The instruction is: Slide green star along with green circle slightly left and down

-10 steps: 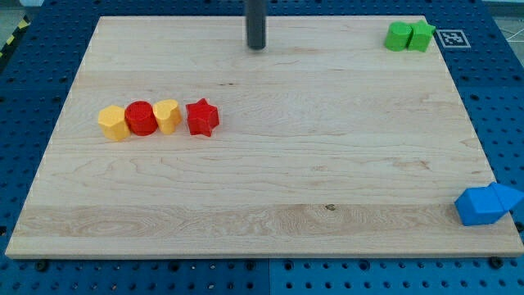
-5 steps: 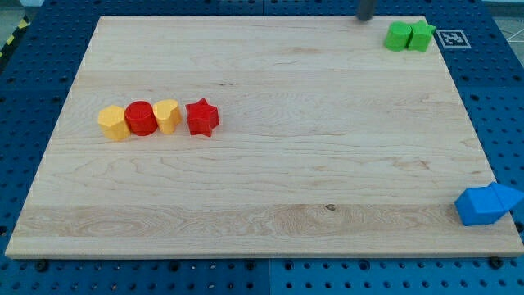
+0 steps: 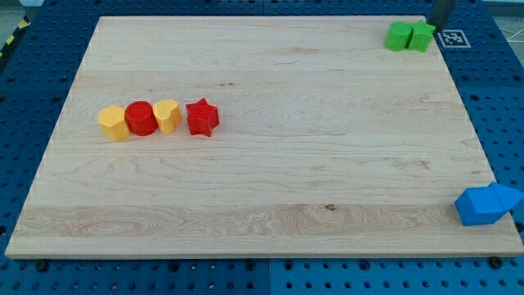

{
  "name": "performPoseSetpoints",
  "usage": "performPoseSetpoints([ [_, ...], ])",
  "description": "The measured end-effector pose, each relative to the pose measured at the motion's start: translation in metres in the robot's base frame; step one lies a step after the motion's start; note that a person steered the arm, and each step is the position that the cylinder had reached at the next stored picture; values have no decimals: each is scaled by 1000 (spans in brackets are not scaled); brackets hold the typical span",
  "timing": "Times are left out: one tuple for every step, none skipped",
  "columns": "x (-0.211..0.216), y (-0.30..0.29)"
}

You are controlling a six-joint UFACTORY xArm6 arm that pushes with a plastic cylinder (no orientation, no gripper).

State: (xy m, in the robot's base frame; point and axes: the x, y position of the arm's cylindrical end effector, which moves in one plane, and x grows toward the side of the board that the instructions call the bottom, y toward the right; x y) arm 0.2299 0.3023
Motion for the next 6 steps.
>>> performPoseSetpoints([
  [2, -1],
  [2, -20],
  [2, -42],
  [2, -62],
  [2, -65],
  [-8, -45],
])
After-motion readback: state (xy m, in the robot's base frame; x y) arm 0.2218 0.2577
